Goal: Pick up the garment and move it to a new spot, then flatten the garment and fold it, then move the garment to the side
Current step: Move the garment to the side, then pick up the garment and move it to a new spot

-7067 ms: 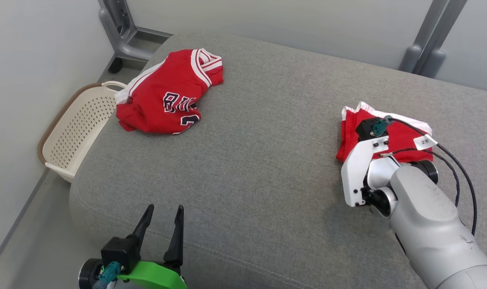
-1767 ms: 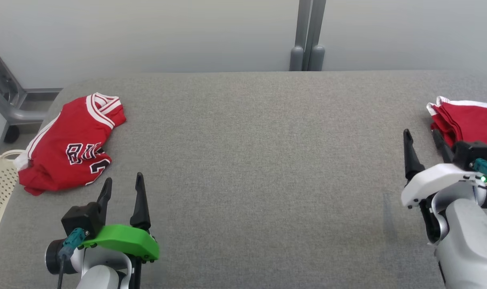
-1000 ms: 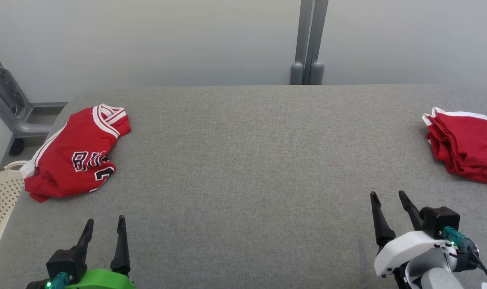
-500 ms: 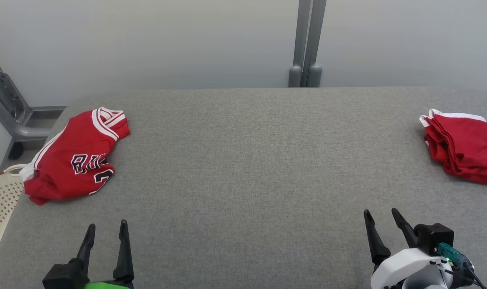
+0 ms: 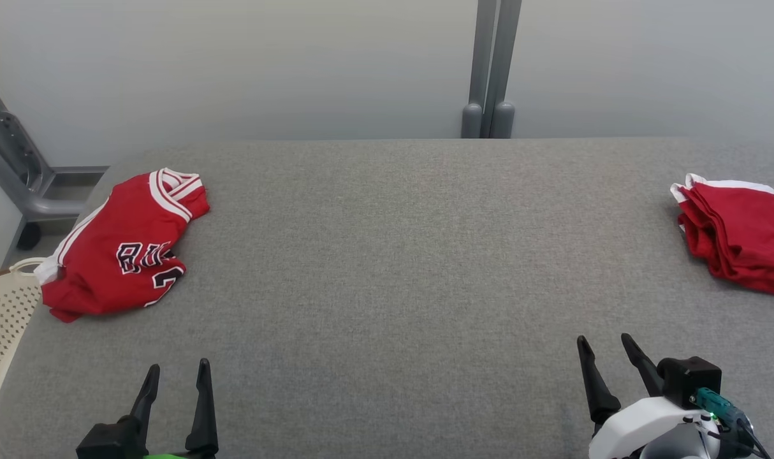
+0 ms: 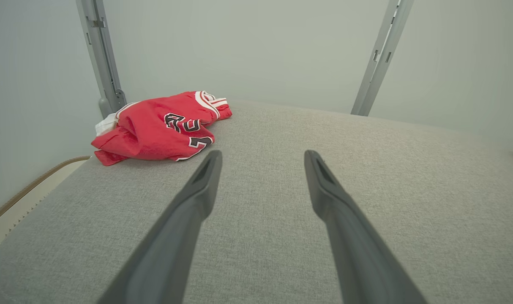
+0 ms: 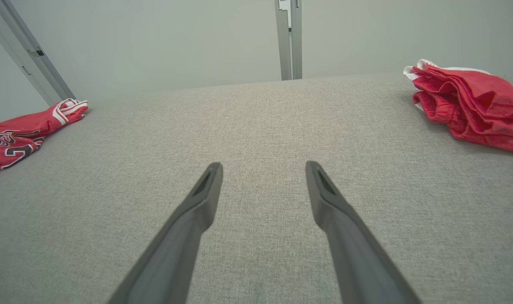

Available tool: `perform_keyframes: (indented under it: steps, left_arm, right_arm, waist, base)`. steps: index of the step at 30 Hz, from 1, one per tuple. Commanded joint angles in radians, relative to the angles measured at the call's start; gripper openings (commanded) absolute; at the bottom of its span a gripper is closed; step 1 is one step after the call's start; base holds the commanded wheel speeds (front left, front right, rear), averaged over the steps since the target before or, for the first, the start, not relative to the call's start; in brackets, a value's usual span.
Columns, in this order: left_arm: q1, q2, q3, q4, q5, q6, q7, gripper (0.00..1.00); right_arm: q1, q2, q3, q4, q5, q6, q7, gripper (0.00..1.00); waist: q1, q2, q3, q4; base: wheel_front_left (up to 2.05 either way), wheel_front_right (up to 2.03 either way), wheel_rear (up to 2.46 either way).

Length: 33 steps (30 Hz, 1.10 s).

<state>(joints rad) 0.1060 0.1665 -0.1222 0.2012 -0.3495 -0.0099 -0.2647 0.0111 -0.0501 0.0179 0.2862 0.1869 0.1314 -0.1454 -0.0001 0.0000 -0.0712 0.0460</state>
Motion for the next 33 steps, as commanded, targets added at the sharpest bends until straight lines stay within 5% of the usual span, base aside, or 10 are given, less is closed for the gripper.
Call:
perform_keyframes:
  steps: [1, 33]
  left_arm:
    - [-0.011, -0.001, 0.003, 0.002, 0.007, -0.002, 0.000, 1.00]
    - [0.052, 0.068, 0.029, -0.048, -0.027, 0.027, 0.049, 1.00]
  right_arm:
    - [0.009, -0.001, 0.001, -0.006, 0.006, -0.001, -0.003, 1.00]
    - [-0.001, -0.001, 0.109, 0.038, 0.065, -0.001, -0.070, 1.00]
  waist:
    - [0.0001, 0.0000, 0.001, 0.007]
    - [0.0001, 0.0000, -0.015, 0.410]
  base:
    - [0.00, 0.00, 0.00]
    - [0.00, 0.00, 0.00]
